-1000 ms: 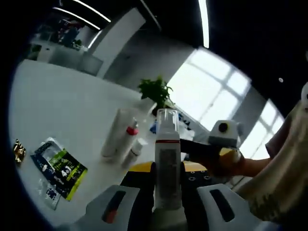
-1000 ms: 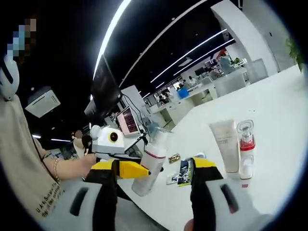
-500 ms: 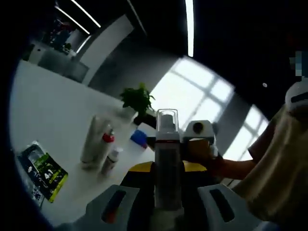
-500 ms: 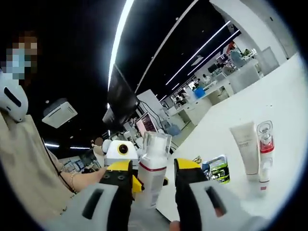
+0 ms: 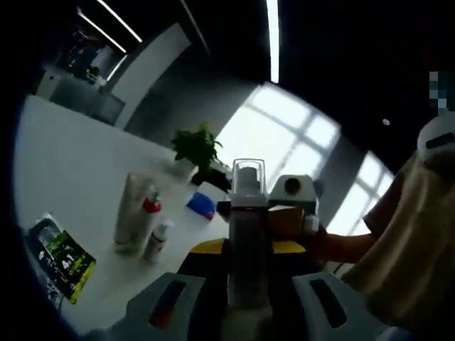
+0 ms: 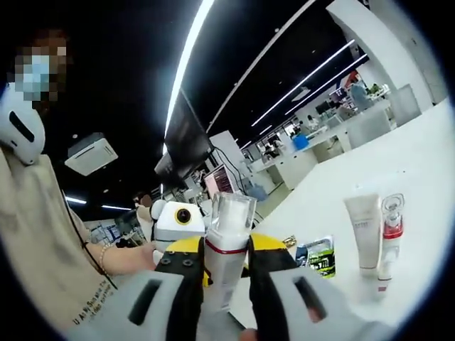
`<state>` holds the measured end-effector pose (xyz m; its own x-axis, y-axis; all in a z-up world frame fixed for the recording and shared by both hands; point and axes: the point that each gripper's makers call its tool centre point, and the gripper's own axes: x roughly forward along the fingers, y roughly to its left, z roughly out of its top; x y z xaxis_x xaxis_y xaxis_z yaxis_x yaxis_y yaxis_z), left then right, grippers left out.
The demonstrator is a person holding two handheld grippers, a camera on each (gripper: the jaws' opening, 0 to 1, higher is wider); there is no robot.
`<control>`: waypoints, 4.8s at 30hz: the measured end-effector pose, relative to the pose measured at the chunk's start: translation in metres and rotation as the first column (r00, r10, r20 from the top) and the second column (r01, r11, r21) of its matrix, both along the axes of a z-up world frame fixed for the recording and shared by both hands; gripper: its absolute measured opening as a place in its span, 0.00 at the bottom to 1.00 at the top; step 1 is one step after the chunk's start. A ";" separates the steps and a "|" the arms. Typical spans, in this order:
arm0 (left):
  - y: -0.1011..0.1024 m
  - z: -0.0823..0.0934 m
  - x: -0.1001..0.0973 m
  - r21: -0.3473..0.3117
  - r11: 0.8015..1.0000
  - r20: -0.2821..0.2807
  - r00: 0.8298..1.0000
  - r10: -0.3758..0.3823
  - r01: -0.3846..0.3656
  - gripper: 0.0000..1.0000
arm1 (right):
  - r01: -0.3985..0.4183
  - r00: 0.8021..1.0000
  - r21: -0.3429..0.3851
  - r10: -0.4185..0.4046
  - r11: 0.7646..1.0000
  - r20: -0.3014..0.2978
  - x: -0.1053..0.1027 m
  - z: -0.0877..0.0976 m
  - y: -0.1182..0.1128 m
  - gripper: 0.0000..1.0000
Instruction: Arrange the skincare products in the storage area until every visible bottle or jar stands upright without overlapping.
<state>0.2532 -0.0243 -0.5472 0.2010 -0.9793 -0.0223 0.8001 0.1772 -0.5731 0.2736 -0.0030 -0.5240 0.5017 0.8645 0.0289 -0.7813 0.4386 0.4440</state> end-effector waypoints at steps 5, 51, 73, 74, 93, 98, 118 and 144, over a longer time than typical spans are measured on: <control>0.001 -0.016 0.010 0.194 0.981 0.097 0.995 -0.011 -0.008 0.19 | 0.026 0.996 -0.155 -0.013 0.988 0.086 0.004 -0.008 -0.001 0.22; -0.016 -0.136 0.038 0.680 0.732 0.302 0.892 -0.338 0.048 0.18 | 0.066 0.992 -0.582 0.011 0.810 0.128 0.026 -0.114 -0.010 0.22; -0.022 -0.194 0.046 0.697 0.715 0.311 0.878 -0.364 0.049 0.18 | 0.017 1.000 -0.656 0.002 0.754 0.028 0.033 -0.176 -0.020 0.22; -0.022 -0.195 0.047 0.695 0.718 0.313 0.878 -0.363 0.049 0.18 | 0.017 1.000 -0.657 0.003 0.753 0.028 0.034 -0.177 -0.020 0.22; -0.027 -0.200 0.052 0.680 0.732 0.332 0.878 -0.344 0.030 0.18 | 0.030 0.999 -0.641 -0.011 0.767 0.034 0.040 -0.176 -0.025 0.25; -0.030 -0.201 0.055 0.676 0.736 0.338 0.875 -0.346 0.030 0.18 | 0.050 0.999 -0.631 -0.044 0.774 0.026 0.043 -0.173 -0.036 0.33; -0.055 -0.201 0.100 0.648 0.762 0.341 0.888 -0.308 0.015 0.18 | 0.155 0.975 -0.618 -0.222 0.771 -0.032 0.038 -0.171 -0.088 0.59; -0.073 -0.201 0.129 0.644 0.764 0.325 0.890 -0.319 0.038 0.18 | 0.236 0.944 -0.575 -0.326 0.784 -0.057 0.041 -0.170 -0.105 0.85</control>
<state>0.3818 -0.0972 -0.7481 0.1515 -0.8001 -0.5804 0.9792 0.2019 -0.0226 0.3144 -0.1083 -0.6944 0.6840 0.5293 -0.5019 -0.5307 0.8332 0.1554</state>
